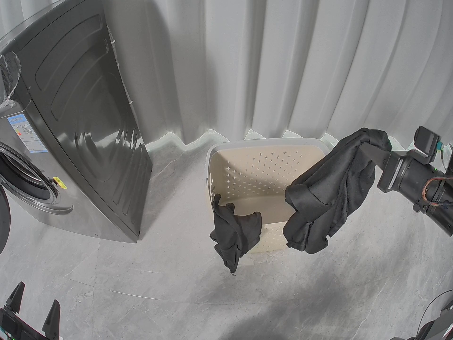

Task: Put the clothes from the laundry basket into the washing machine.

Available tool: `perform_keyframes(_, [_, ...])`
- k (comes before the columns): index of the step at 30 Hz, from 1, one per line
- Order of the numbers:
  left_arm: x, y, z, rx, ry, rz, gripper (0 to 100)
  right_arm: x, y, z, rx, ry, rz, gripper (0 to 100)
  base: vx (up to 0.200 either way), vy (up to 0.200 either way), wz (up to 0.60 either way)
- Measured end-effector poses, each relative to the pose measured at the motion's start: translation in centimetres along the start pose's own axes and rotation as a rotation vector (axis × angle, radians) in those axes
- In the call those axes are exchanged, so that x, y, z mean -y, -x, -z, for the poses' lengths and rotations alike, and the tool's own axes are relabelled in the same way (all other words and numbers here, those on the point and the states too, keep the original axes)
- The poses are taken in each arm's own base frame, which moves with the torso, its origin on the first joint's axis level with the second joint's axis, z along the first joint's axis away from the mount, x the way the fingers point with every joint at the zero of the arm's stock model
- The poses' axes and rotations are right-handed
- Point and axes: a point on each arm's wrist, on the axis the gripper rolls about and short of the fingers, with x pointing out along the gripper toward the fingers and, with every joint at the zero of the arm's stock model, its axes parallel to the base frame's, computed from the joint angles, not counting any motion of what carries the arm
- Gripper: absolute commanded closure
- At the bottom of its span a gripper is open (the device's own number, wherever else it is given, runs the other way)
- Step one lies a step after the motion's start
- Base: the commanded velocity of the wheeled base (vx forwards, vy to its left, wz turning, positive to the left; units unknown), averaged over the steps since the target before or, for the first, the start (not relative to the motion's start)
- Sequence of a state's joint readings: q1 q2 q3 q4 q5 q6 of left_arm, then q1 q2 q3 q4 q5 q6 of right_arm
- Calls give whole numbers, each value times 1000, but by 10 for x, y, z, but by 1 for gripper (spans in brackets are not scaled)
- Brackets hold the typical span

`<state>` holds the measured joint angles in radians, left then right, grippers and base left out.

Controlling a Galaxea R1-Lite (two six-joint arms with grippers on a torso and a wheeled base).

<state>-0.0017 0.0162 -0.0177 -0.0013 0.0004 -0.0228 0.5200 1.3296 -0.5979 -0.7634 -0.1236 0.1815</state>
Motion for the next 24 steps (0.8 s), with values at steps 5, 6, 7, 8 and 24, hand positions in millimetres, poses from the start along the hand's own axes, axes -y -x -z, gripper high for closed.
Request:
perform_keyframes(5, [0, 0, 0, 0, 0, 0, 0, -2, 7, -5, 21, 0, -12, 100, -200, 0, 0])
perform_keyframes(6, [0, 0, 0, 0, 0, 0, 0, -2, 8, -6, 25, 0, -14, 100, 0, 0, 0])
perform_keyframes(7, [0, 0, 0, 0, 0, 0, 0, -2, 9, -6, 29, 2, -16, 100, 0, 0, 0])
perform_keyframes(8, [0, 0, 0, 0, 0, 0, 0, -2, 11, -7, 33, 4, -19, 100, 0, 0, 0])
perform_keyframes(24, [0, 0, 0, -2, 0, 2, 0, -8, 22, -8, 45, 5, -65, 100, 0, 125, 0])
